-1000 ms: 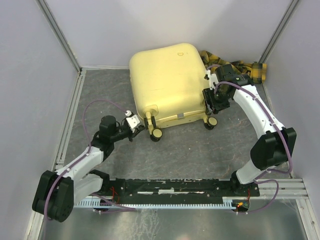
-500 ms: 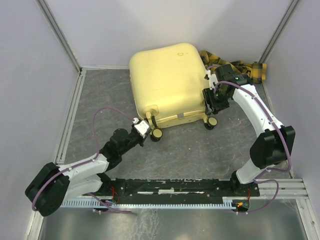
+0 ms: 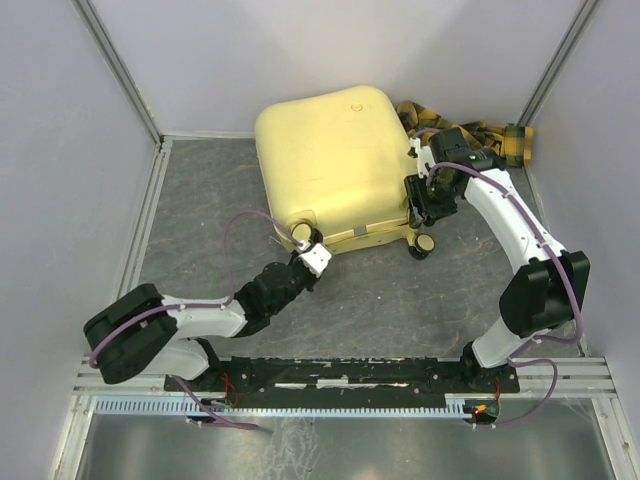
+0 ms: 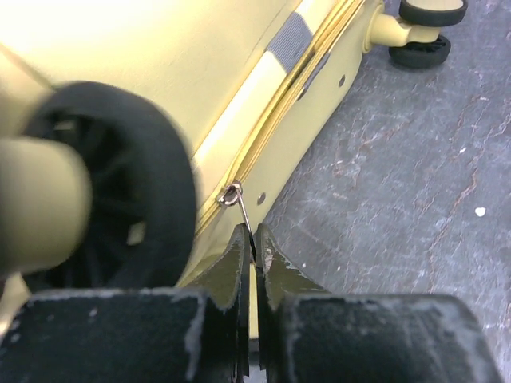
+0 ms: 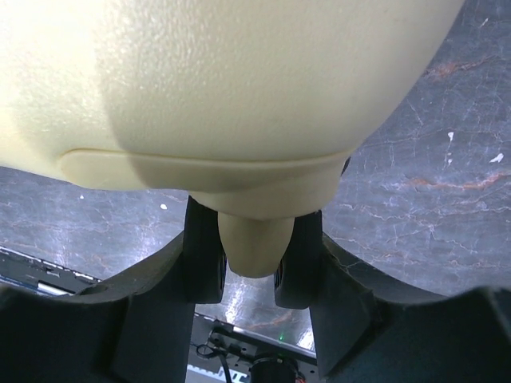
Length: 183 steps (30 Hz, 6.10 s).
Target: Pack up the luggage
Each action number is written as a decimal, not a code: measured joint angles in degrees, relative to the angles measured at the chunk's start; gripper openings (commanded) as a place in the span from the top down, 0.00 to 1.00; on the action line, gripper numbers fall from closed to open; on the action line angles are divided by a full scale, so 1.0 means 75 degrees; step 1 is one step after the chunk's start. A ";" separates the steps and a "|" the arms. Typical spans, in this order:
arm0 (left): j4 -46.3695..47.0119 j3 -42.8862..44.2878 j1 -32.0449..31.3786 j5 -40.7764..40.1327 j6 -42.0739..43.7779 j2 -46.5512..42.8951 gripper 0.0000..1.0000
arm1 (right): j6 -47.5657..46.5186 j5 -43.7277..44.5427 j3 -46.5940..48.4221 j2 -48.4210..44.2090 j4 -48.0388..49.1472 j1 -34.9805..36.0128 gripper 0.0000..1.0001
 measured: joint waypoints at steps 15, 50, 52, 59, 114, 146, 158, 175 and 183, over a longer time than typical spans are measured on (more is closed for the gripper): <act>0.0289 0.2157 -0.0437 -0.0006 -0.0017 0.2369 0.97 | -0.0026 0.0125 -0.0280 -0.0017 0.0530 0.0012 0.98; -0.3130 0.3077 0.0714 0.4097 0.0003 -0.1306 0.47 | 0.0364 -0.0714 -0.3104 -0.4194 0.2853 -0.0251 0.01; -0.3471 0.3028 0.0962 0.4100 0.0003 -0.1562 0.47 | 0.0662 -0.1072 -0.3448 -0.4322 0.3142 -0.0254 0.01; -0.4596 0.3022 0.1821 0.3853 0.0000 -0.2130 0.47 | 0.1518 -0.1597 -0.4922 -0.4427 0.4473 0.0201 0.22; -0.9652 0.4820 0.2259 0.2643 -0.4800 -0.1352 0.15 | 0.0860 0.2489 -0.6199 -0.1827 0.8437 0.2707 0.98; -0.9224 0.4538 0.2384 0.1813 -0.5939 -0.0976 0.97 | 0.0154 0.2060 -0.6595 -0.2483 0.8364 0.2124 0.98; -0.9291 0.4494 0.2527 0.1894 -0.5922 -0.1163 0.97 | -0.0772 0.1020 -0.7050 -0.3398 0.8078 0.0883 0.98; -0.9506 0.4293 0.3226 0.1189 -0.5426 -0.1661 0.97 | -0.1300 0.0286 -0.7495 -0.3815 0.8475 -0.0956 0.98; -0.9614 0.4054 0.3276 0.2439 -0.4304 -0.1833 0.41 | -0.1035 -0.0233 -0.7816 -0.3727 0.9352 -0.1154 0.98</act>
